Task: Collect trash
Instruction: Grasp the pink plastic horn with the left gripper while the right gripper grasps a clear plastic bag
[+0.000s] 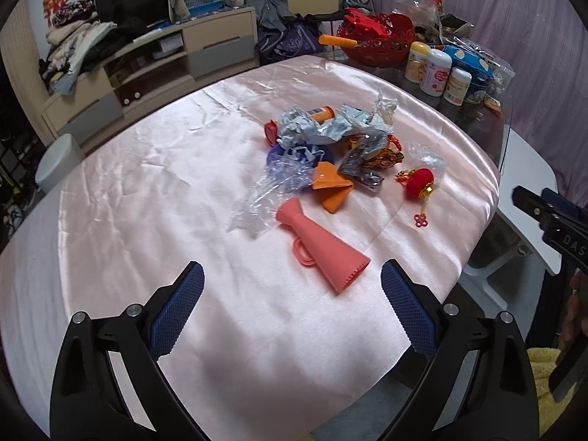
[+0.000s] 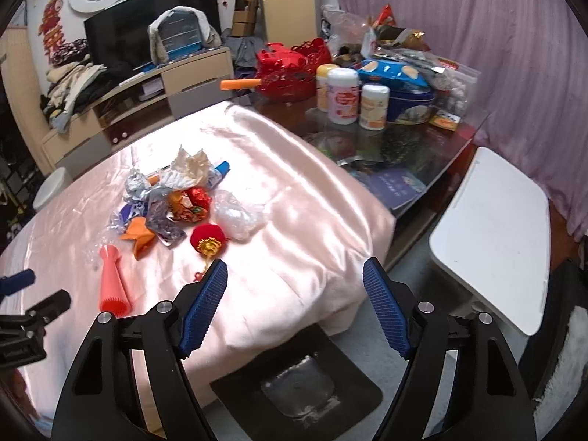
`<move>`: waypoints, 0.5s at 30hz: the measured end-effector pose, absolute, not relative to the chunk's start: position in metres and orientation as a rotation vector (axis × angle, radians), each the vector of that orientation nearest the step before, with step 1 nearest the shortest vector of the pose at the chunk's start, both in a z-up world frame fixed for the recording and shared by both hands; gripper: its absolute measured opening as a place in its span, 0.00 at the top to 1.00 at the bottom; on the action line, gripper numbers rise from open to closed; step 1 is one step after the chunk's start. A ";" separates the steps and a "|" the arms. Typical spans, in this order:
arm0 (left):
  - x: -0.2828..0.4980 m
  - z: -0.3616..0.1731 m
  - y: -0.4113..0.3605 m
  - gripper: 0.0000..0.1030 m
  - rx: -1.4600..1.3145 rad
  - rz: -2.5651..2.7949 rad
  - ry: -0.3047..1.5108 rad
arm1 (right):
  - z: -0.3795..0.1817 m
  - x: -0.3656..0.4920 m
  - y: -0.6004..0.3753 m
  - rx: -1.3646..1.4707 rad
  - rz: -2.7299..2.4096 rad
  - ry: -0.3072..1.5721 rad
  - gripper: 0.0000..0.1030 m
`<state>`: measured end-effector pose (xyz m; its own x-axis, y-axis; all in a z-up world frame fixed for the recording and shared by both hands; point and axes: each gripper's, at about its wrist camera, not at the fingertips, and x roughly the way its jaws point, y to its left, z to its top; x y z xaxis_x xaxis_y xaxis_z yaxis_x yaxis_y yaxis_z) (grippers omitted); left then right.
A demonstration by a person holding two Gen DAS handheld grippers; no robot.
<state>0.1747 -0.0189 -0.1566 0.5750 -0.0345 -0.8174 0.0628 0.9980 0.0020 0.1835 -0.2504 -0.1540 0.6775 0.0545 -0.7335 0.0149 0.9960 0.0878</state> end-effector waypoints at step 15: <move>0.243 -0.214 -0.037 0.50 -0.014 -0.042 1.106 | -0.189 0.282 -0.217 0.079 0.225 0.919 0.68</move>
<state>0.2426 -0.0370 -0.2139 0.4478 -0.0409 -0.8932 0.0268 0.9991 -0.0323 0.2824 -0.2166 -0.1887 0.5852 0.2262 -0.7787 -0.1592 0.9737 0.1632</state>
